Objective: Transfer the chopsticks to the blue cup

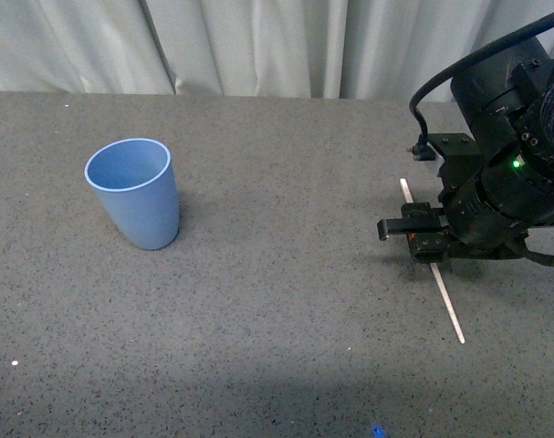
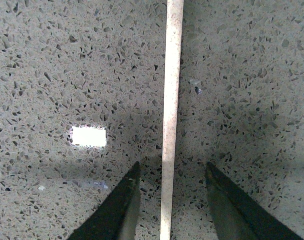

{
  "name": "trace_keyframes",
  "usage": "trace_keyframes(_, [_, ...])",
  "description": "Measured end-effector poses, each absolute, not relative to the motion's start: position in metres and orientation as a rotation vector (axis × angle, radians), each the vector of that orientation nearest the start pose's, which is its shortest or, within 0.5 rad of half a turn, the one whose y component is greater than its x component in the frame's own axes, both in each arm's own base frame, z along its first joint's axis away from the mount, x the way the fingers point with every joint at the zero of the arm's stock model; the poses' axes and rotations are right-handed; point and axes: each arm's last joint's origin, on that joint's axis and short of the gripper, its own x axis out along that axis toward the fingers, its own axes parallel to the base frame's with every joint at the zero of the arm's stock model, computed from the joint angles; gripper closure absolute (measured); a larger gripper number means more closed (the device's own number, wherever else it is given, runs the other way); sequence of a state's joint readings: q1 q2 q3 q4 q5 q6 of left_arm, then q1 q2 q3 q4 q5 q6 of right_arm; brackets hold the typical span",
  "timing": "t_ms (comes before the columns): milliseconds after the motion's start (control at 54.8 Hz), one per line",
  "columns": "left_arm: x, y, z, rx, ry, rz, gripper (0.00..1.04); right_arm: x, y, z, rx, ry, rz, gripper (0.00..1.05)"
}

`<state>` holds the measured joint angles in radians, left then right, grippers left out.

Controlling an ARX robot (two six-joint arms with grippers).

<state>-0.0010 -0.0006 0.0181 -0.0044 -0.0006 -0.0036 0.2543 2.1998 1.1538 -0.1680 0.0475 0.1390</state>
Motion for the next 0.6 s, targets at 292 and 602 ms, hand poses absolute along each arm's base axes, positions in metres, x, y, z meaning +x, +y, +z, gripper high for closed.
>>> trace_keyframes(292, [0.097,0.000,0.169,-0.004,-0.014,0.000,0.07,0.374,0.096,0.046,-0.041,1.205,0.095,1.04])
trace_keyframes(602, [0.097,0.000,0.169,-0.004,-0.014,-0.001,0.07,0.353,0.117,0.144,0.069,0.542,0.448,1.04])
